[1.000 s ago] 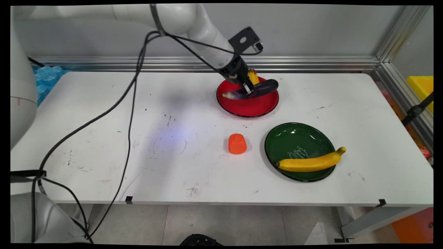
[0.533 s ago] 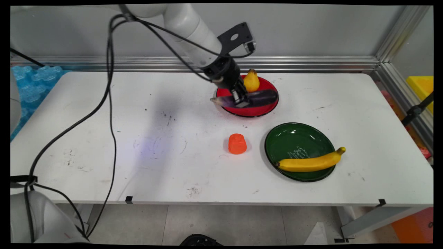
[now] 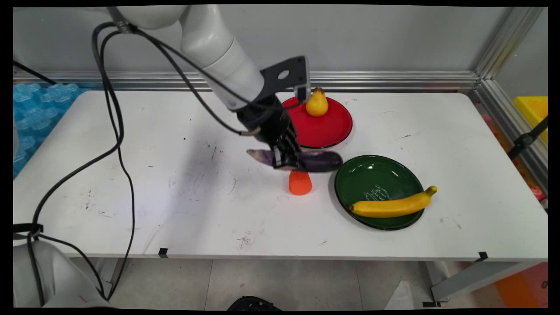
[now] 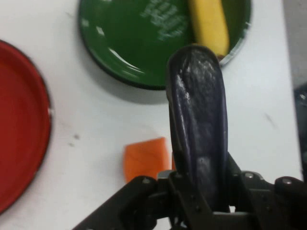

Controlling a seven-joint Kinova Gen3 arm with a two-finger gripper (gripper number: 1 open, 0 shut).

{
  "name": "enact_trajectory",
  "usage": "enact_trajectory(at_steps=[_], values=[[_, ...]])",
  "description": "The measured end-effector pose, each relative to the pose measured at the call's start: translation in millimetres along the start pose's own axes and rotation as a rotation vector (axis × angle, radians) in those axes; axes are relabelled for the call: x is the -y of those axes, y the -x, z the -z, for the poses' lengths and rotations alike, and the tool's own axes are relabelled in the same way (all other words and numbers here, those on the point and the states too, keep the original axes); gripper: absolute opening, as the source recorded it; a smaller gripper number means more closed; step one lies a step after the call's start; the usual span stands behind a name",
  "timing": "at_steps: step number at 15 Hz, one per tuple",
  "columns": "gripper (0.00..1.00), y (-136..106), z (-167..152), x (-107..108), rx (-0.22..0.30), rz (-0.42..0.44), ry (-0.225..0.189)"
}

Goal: Place the picked object on the table

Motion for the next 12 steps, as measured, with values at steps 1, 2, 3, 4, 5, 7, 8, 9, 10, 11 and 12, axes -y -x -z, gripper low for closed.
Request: enact_trajectory(at_steps=[1,2,3,4,5,7,8,9,10,11,12], values=[[0.0,1.1,-2.5,-7.0,0.007,-0.009,0.01],[0.0,2.1,-5.5,-12.4,0.013,-0.015,0.019],[0.0,3.5,-10.6,-18.4,0.019,-0.021,0.028],[0.0,4.9,-15.8,-22.6,0.023,-0.024,0.034],[0.0,6.4,-21.5,-26.1,0.027,-0.026,0.04],[0.0,9.3,-33.5,-31.3,0.035,-0.03,0.049],[0.0,11.5,-40.6,-33.4,0.04,-0.032,0.053],[0.0,14.2,-49.1,-35.2,0.046,-0.035,0.057],[0.0,16.8,-56.6,-36.2,0.051,-0.036,0.061],[0.0,20.2,-65.3,-36.9,0.058,-0.038,0.065],[0.0,23.8,-73.7,-37.4,0.064,-0.039,0.069]])
